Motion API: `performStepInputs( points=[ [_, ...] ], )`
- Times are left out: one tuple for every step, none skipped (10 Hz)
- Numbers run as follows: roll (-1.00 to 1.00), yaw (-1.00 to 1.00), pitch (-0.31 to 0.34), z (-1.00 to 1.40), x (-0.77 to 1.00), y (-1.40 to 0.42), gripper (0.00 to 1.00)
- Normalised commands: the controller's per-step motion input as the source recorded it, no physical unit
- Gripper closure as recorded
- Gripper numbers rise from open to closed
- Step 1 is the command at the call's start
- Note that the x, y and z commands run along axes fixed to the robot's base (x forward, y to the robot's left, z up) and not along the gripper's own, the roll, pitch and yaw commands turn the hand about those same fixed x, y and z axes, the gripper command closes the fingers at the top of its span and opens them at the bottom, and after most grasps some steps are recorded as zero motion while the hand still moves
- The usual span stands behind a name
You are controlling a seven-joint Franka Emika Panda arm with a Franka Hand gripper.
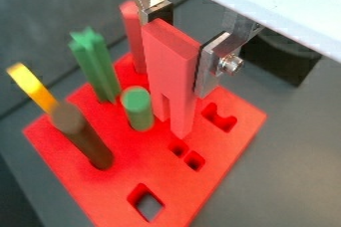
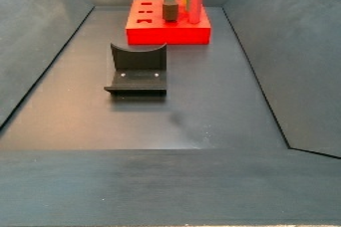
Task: Pick up the double-square object. Move up. Rotate the double-square object. Place the double-square object on the fixture. Regrasp the double-square object. Move to above the board. Insert the double-square object.
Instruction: Insert the double-square object.
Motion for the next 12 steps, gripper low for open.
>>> performStepInputs(
  points=[
    [-0.01, 0.00, 0.000, -0.60, 0.63, 0.07, 1.00],
    [-0.01, 0.00, 0.009, -0.57, 0.63, 0.03, 1.00],
    [0.00, -0.13, 0.069, 0.00, 0.25, 0.03, 1.00],
    [0.00, -0.06, 0.019, 0.00, 0.13, 0.00, 1.00],
    [0.09, 0.00, 0.000, -0.13, 0.09, 0.00, 1.00],
    [0.09, 0.09, -0.003, -0.44, 0.00, 0.00, 1.00],
    [-0.01, 0.00, 0.000, 0.00, 0.00, 0.02, 1.00],
    [0.00, 0.01, -0.016, -0.35, -0.09, 0.00, 1.00],
    [0.01, 0.16, -0.056, -0.47, -0.29, 0.00, 1.00],
    [0.01, 0.30, -0.081, -0.52, -0.42, 0.00, 1.00],
    [-0.02, 0.26, -0.009, -0.27, -0.13, 0.00, 1.00],
    [-0.05, 0.08, -0.057, -0.32, -0.09, -0.03, 1.00]
  ],
)
